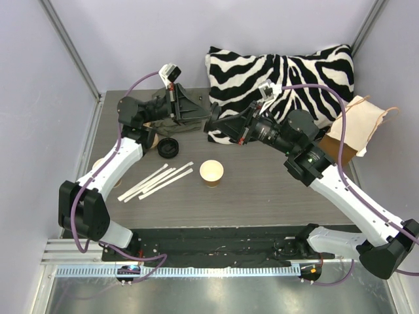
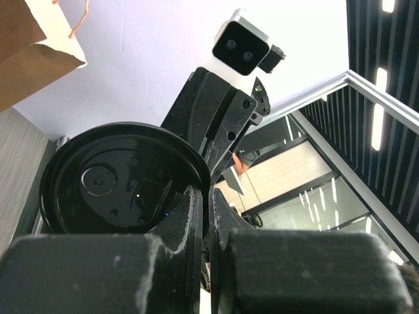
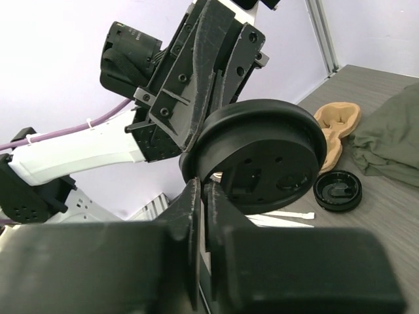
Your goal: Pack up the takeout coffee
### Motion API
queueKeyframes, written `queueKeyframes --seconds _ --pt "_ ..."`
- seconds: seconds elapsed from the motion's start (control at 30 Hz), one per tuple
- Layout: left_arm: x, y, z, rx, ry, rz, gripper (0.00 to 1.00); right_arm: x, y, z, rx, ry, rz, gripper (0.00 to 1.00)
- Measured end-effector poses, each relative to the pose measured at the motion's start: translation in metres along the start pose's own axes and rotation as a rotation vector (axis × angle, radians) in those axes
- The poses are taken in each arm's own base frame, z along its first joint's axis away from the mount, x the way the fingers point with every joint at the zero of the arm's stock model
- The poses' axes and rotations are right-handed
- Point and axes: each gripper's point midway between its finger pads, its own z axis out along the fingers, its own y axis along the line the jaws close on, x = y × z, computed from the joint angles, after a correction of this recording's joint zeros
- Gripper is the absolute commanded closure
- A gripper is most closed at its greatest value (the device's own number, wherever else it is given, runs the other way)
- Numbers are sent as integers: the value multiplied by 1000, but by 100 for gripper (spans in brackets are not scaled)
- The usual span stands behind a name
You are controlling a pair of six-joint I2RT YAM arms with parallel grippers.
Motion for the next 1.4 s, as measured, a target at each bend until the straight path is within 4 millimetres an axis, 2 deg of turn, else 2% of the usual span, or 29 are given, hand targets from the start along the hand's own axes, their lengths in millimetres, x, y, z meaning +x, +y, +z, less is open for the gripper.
queueKeyframes --seconds 0.07,0.1,0.17,0.2,0.23,0.3,0.4,0.63,0.8,0.97,1.07,1.23,1.4 --pt "0 1 0 -2 -1 -2 88 1 -2 1 6 4 4 99" --pt "0 2 -1 -3 -2 -3 75 2 -3 1 8 6 5 99" --pt "0 4 -1 -6 -4 -3 60 3 -4 1 12 12 4 99" --pt "0 5 -1 -8 -4 -6 44 4 -4 1 12 16 1 99" --pt "1 7 -2 -12 -4 -10 35 5 -4 1 11 25 -5 99" --pt "2 11 -5 -21 -10 -23 23 10 -8 1 33 52 -15 99" --pt "-3 17 -17 -53 -40 -20 16 21 -18 -1 64 105 -38 99" --pt "-32 59 -69 -261 -185 8 13 29 -19 -14 69 226 -200 99" --pt "-46 83 -101 -581 -236 155 5 47 -39 -17 87 399 -365 99" --pt "-47 81 -131 -867 -145 362 0 89 -78 -12 84 681 -499 99" --pt "-36 95 -160 -1033 -90 393 0 126 -96 -14 59 876 -567 99" --pt "-9 121 -202 -1233 2 330 0 185 -106 -23 -22 1165 -663 99" --pt "4 129 -220 -1309 45 292 0 219 -116 -34 -43 1339 -729 99"
